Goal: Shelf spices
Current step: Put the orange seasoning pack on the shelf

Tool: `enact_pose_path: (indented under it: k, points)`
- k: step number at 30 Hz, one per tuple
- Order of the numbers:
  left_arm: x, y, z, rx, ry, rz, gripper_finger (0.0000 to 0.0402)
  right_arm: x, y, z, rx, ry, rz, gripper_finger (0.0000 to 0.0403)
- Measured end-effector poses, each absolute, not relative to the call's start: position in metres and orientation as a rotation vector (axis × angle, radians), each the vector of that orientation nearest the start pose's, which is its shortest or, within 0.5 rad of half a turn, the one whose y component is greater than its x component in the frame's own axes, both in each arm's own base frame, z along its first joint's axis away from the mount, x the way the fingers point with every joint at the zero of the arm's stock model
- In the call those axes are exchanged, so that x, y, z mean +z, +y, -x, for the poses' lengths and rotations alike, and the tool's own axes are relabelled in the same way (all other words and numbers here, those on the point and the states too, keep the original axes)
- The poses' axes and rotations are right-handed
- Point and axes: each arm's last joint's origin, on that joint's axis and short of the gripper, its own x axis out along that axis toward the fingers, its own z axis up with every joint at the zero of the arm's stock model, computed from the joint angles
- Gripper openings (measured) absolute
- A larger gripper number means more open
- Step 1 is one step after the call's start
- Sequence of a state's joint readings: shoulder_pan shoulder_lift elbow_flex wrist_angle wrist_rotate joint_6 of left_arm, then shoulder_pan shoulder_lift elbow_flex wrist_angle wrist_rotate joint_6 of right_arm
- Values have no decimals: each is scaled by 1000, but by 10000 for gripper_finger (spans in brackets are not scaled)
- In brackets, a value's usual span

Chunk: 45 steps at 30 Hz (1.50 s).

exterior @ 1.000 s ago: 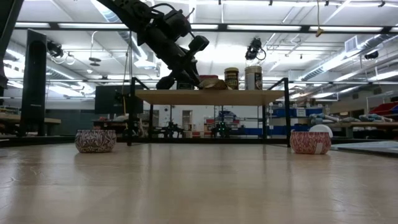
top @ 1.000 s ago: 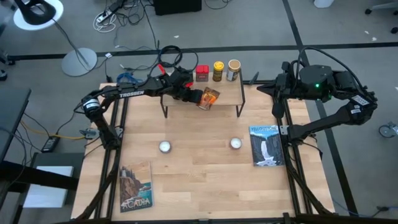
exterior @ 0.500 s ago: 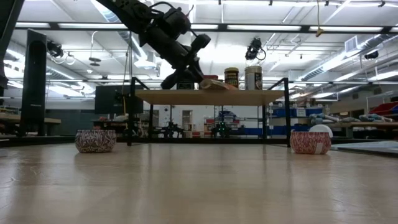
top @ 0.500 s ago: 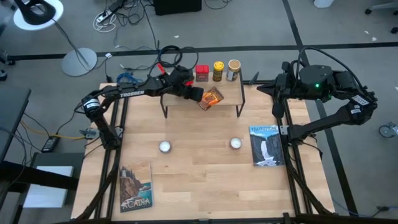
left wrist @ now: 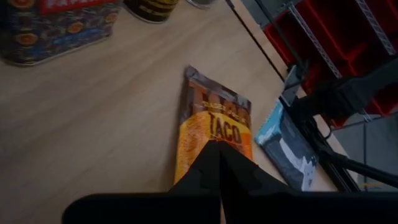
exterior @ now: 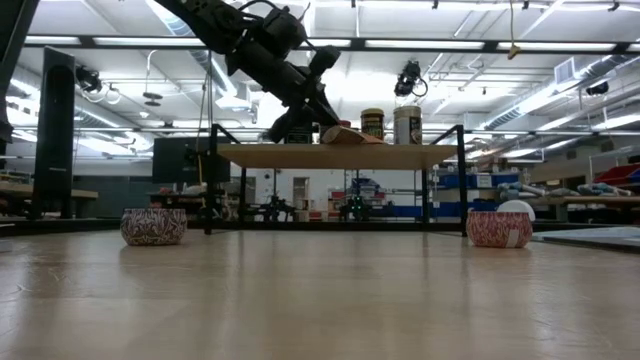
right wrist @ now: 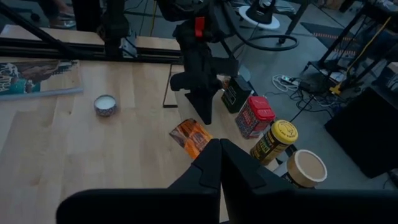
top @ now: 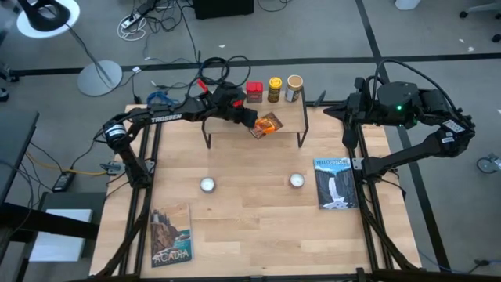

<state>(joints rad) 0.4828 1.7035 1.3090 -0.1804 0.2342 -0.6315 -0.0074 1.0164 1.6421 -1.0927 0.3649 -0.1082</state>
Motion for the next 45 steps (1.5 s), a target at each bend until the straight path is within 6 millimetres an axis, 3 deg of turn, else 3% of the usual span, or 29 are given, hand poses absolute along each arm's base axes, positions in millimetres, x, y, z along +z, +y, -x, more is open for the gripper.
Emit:
enact_pose_path:
  k: [9, 20, 29, 35, 39, 45]
  points:
    - [283, 173, -348, 300, 374, 801, 2, 471, -10, -144, -265, 546, 235, 6]
    - [316, 167, -340, 186, 250, 711, 3, 437, -9, -218, -157, 767, 358, 15]
    - [368, 150, -307, 142, 118, 592, 3, 392, -10, -280, -119, 961, 430, 105]
    - [399, 136, -282, 96, 36, 510, 3, 357, -11, -315, -233, 1092, 470, 156]
    - [416, 126, -266, 53, -1, 448, 3, 334, -10, -335, -256, 1139, 440, 142]
    - [432, 113, -243, 22, -19, 367, 3, 313, 3, -352, -338, 1170, 517, 87]
